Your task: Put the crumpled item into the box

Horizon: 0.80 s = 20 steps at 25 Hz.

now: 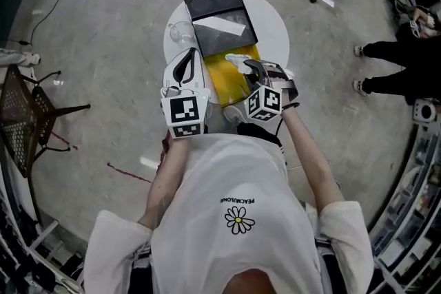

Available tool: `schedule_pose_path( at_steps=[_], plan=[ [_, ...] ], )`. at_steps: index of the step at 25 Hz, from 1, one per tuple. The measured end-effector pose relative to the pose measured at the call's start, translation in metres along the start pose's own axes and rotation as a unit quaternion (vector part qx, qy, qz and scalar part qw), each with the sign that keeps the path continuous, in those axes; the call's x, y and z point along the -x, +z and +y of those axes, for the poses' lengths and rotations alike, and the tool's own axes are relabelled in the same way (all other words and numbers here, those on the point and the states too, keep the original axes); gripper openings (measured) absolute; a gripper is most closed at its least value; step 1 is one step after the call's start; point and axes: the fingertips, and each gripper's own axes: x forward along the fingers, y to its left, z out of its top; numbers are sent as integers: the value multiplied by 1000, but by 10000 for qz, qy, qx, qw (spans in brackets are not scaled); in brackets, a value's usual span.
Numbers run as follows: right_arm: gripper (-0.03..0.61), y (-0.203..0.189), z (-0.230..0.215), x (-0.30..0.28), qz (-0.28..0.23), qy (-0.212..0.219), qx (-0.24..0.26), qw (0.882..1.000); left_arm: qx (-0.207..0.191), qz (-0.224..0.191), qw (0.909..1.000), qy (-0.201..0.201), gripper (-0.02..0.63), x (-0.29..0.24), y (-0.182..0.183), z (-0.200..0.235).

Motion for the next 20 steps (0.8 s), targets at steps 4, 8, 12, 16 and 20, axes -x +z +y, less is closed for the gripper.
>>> schedule_pose_path(
  at_steps=[4, 8, 12, 16, 20],
  plan=[
    [44, -13, 16, -27, 496, 159, 1187, 9916, 27, 97, 9999, 69, 2, 5, -9, 6],
    [49, -22, 27, -45, 768, 454, 1112, 9898, 77, 147, 9998, 132, 2, 9, -13, 9],
    [52, -26, 28, -58, 1040, 372, 949, 9893, 40, 150, 9998, 122, 2, 10, -14, 15],
    [103, -36, 45, -65, 1172, 722, 653, 9883, 56, 225, 9995, 224, 2, 14, -20, 19],
    [192, -34, 54, -66, 1148, 1066, 78, 9876, 63, 297, 9992, 272, 2, 15, -24, 27]
  ],
)
